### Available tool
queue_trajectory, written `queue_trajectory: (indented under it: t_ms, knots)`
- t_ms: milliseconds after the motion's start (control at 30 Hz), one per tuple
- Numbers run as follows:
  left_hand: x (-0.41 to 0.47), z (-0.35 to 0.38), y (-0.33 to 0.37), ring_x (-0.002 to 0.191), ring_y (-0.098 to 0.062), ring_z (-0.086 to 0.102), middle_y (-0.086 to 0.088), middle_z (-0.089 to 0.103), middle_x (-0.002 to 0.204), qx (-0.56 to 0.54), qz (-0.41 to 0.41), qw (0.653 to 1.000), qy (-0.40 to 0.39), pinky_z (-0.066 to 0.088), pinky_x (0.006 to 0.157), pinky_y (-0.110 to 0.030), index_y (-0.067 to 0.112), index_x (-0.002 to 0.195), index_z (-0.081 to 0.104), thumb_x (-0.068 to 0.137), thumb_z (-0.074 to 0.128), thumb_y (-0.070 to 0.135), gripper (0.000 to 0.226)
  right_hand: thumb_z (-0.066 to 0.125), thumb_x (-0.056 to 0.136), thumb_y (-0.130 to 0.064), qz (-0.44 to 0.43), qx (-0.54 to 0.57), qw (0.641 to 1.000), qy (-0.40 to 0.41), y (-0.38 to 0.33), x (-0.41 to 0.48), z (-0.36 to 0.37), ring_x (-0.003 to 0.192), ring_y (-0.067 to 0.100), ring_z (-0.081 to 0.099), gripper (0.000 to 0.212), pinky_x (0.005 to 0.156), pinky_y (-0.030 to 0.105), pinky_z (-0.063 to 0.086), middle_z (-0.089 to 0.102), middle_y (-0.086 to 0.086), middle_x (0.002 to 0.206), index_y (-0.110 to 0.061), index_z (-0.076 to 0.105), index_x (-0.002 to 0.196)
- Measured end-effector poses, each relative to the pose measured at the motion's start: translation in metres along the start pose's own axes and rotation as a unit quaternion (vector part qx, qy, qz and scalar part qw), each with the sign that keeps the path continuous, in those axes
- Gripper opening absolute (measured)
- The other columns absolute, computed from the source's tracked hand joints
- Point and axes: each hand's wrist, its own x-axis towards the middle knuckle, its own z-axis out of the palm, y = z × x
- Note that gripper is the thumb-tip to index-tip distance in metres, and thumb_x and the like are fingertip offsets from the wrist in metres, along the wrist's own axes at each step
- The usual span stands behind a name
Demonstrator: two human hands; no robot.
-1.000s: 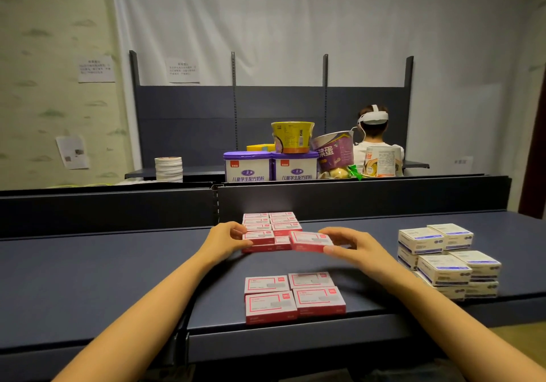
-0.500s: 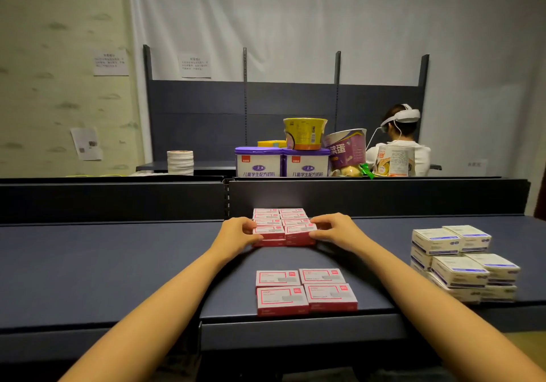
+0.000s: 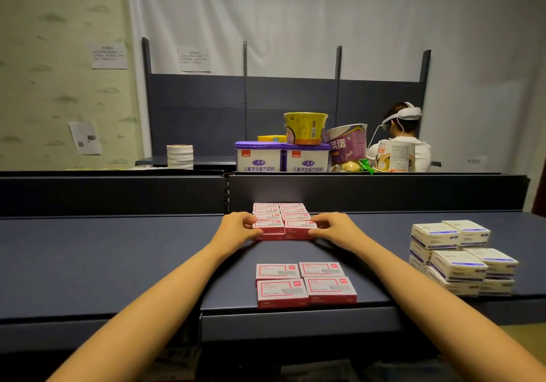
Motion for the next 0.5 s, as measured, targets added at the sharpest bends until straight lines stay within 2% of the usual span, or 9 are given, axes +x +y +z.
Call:
queue_trajectory:
  t_ms: [100,200,267,333,400,500]
  knots:
    - [-0.002,0.0,0.003,0.088,-0.015,0.063,-0.012,0.068,0.113,0.007,0.001,1.0,-0.013,0.049,0.082,-0.022,0.003,0.11,0.063,0.082,0.068,0.014,0.031,0.06,0.088,-0.025,0.004,-0.014,1.0,0.0,0.0,0.0,0.003,0.094,0.01,0.057,0.035,0.088,0.025,0.046,0.063,0.005,0.122,-0.015,0.059,0.121]
    - [-0.006,-0.005,0.012,0.098,-0.015,0.061,-0.007,0.062,0.12,-0.004,-0.005,1.0,0.001,0.051,0.083,-0.023,0.007,0.123,0.057,0.081,0.07,0.022,0.046,0.062,0.086,-0.032,0.032,-0.018,0.999,0.031,-0.003,-0.003,0.0,0.106,0.016,0.055,0.051,0.091,0.028,0.045,0.055,0.006,0.128,-0.014,0.047,0.13]
    - [-0.019,-0.011,0.024,0.1,-0.012,0.058,-0.002,0.057,0.12,-0.006,0.015,1.0,0.02,0.048,0.08,-0.02,0.012,0.125,0.055,0.082,0.069,0.028,0.048,0.062,0.085,-0.034,0.03,0.005,0.998,0.057,-0.008,-0.012,-0.006,0.105,0.015,0.054,0.053,0.088,0.026,0.044,0.053,0.005,0.127,-0.015,0.044,0.131]
    - [-0.04,-0.019,0.038,0.094,-0.009,0.057,0.004,0.058,0.113,-0.001,0.048,0.999,0.018,0.045,0.077,-0.016,0.018,0.118,0.059,0.082,0.068,0.03,0.039,0.062,0.085,-0.036,0.017,0.033,0.998,0.045,-0.014,-0.028,-0.012,0.097,0.008,0.054,0.04,0.08,0.018,0.045,0.056,0.001,0.12,-0.021,0.05,0.12]
    - [-0.065,-0.026,0.046,0.087,-0.007,0.058,0.009,0.062,0.102,-0.002,0.066,0.998,-0.014,0.046,0.072,-0.013,0.024,0.103,0.063,0.081,0.068,0.033,0.024,0.061,0.084,-0.038,0.015,0.037,0.999,-0.005,-0.016,-0.05,-0.017,0.091,0.005,0.055,0.026,0.073,0.012,0.043,0.059,-0.006,0.108,-0.028,0.051,0.106]
    - [-0.099,-0.033,0.046,0.082,-0.007,0.06,0.011,0.066,0.088,0.007,0.066,0.994,-0.082,0.049,0.07,-0.016,0.027,0.086,0.065,0.079,0.068,0.037,0.012,0.062,0.083,-0.04,0.019,0.037,0.997,-0.068,-0.013,-0.087,-0.023,0.09,0.003,0.056,0.019,0.07,0.012,0.045,0.058,-0.015,0.097,-0.03,0.053,0.097]
